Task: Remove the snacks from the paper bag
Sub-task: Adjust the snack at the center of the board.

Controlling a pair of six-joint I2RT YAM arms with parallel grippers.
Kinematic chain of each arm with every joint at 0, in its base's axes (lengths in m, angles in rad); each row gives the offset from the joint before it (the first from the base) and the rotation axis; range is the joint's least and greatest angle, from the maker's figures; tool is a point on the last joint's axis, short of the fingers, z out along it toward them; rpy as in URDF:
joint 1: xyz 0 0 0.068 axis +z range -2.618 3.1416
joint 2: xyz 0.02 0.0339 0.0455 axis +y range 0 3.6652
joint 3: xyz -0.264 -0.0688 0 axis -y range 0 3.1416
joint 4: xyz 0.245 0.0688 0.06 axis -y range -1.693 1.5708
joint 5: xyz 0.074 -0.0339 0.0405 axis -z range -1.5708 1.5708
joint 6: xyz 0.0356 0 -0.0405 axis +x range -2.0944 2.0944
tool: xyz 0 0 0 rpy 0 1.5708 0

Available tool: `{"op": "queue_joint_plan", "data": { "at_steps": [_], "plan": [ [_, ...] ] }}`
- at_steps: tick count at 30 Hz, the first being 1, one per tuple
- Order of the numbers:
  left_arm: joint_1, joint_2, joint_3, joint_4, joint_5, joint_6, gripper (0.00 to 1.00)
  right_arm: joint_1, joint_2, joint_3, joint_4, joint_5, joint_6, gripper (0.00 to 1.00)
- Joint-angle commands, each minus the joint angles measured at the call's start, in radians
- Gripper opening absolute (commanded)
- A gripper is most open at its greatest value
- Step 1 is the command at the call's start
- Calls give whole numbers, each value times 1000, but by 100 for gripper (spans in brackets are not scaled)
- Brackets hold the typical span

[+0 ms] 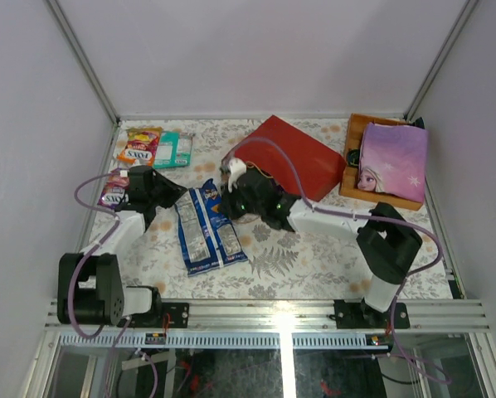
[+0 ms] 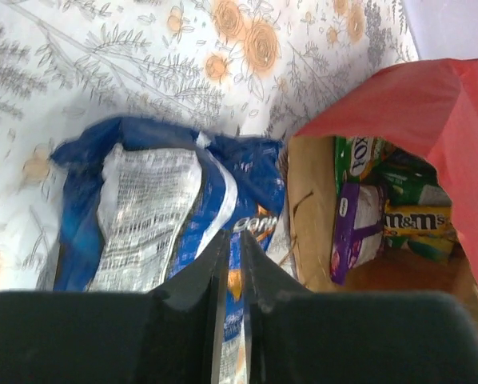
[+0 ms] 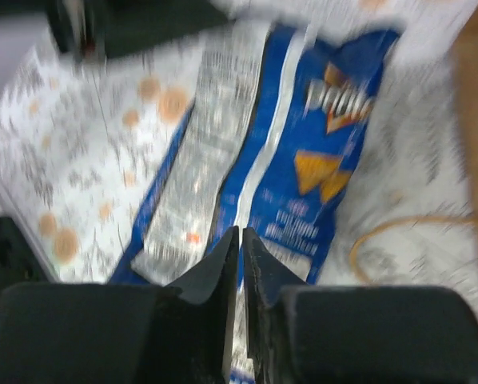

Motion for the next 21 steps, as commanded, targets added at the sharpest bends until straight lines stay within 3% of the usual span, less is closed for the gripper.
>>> {"op": "queue_joint_plan", "data": {
  "at_steps": [1,4,12,16,21],
  "plan": [
    [2,177,61,220,14,-37,3,39,-1,-151,125,-91,86,8],
    [7,281,62,277,5,-51,0,68,38,-232,183,-151,138,1],
    [62,420,32,250,-66,-35,0,78,61,-425,254,-149,189,0],
    [70,471,83,189,-100,-15,0,101,81,-390,191,-138,160,0],
    [70,570,170,165,-99,13,0,160,198,-210,61,-155,122,0]
  ]
}}
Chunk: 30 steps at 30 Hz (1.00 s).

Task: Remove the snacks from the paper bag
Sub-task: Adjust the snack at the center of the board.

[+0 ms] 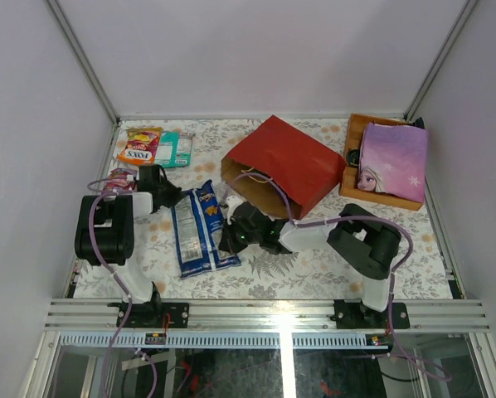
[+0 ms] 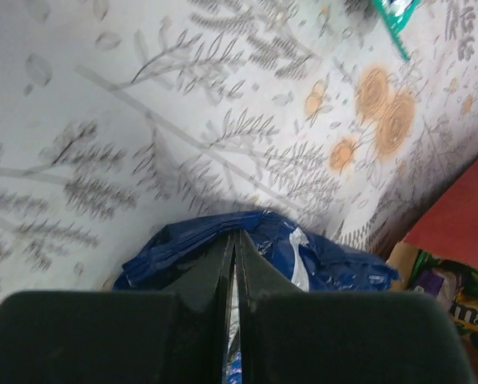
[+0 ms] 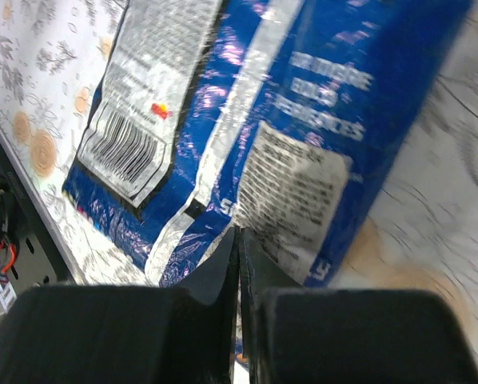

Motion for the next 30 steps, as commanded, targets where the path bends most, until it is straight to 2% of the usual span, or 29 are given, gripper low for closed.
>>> {"op": "queue_joint_plan", "data": {
  "at_steps": [1,8,10,13,16,19,20,21,22,23,28,30],
  "plan": [
    [6,102,90,-33,-43,54,0,73,127,153,-194,-38,-37,0],
    [5,200,241,-84,-25,96,0,84,265,380,-299,-131,30,0],
    [4,188,282,-122,-31,116,0,83,296,427,-303,-162,87,0],
    [3,83,329,-177,-43,153,1,88,347,458,-202,-238,234,0],
    [2,-41,406,-301,-87,222,13,100,410,511,-164,-270,313,0],
    [2,-194,428,-388,-128,234,21,109,443,571,-201,-263,290,0],
    [1,-248,405,-390,-117,217,33,111,437,578,-212,-258,267,0],
    [-2,-301,385,-386,-98,208,39,111,423,575,-216,-245,244,1],
    [-7,-342,370,-386,-80,206,43,112,397,560,-213,-228,217,4],
    [-15,-377,358,-397,-73,209,44,110,364,543,-209,-214,188,12],
    [-78,-506,258,-477,-84,241,49,109,96,372,-143,-92,36,74],
    [-91,-544,203,-508,-89,235,50,109,-29,290,-136,-18,-18,85]
  ]
}}
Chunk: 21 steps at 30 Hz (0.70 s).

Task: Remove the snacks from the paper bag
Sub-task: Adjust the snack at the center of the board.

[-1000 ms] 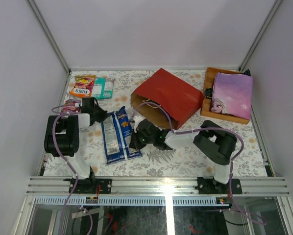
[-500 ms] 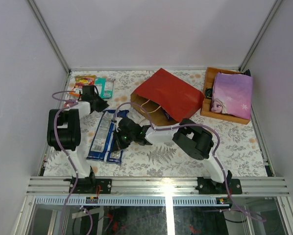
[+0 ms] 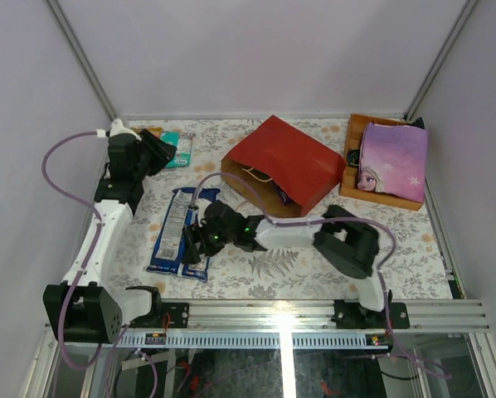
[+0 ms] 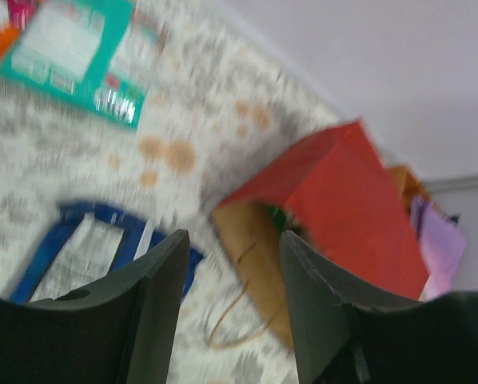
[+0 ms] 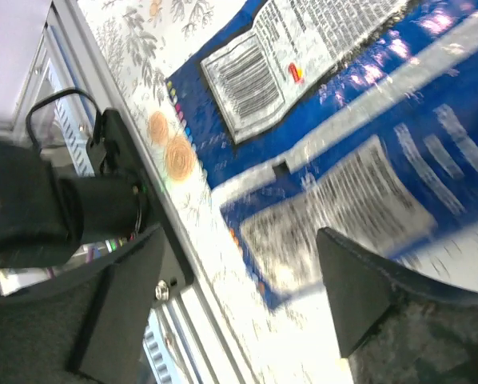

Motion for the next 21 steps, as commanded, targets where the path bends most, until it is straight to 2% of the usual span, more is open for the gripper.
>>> {"op": "queue_joint_plan", "data": {
  "at_steps": [1,4,6,8,10,12,16,21],
  "plan": [
    [-30,-45,-135,-163,-14,15,50,3,-312,-153,12,192,-174,89],
    [-37,-110,-208,-218,-8,-31,50,4,-527,-322,23,341,-225,92],
    [-44,-160,-247,-248,-2,-108,59,3,-657,-430,23,448,-248,94],
    [-60,-211,-301,-256,19,-233,84,3,-774,-514,3,553,-262,97],
    [-99,-256,-349,-232,52,-383,99,3,-878,-563,-29,640,-274,98],
    [-160,-285,-368,-233,22,-511,100,0,-936,-586,-61,709,-283,100],
    [-295,-279,-336,-357,-182,-773,100,-15,-987,-586,-122,793,-292,99],
    [-354,-94,-230,-446,-212,-906,100,-28,-1005,-589,-146,846,-295,99]
  ]
}}
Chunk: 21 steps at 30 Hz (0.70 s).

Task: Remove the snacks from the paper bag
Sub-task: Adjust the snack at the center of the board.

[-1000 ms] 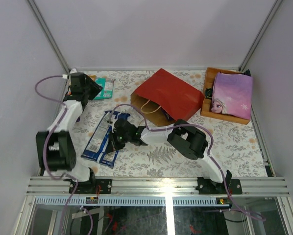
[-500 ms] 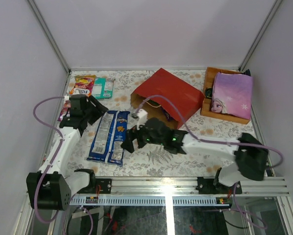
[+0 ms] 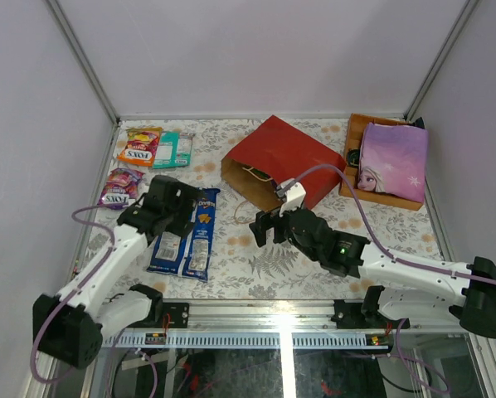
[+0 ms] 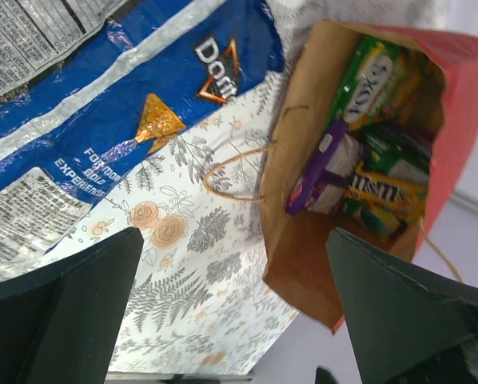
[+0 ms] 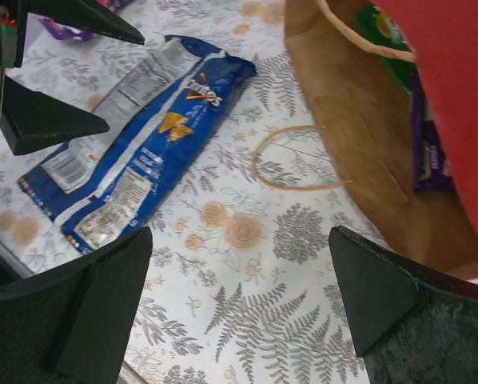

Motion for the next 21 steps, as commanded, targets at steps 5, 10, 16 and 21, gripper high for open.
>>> {"op": "queue_joint_plan", "data": {
  "at_steps": [5,10,16,21],
  "plan": [
    [-31,319,146,-153,-95,-265,100,-17,-44,-16,-29,130,-26,99],
    [-23,445,149,-137,-136,-276,100,-32,-64,-41,-39,143,-33,99],
    [45,547,116,-102,-161,-219,100,-68,-81,-62,-46,126,-36,99],
    [109,608,92,-95,-204,-137,99,-99,-89,-72,-49,91,-31,99]
  ]
}}
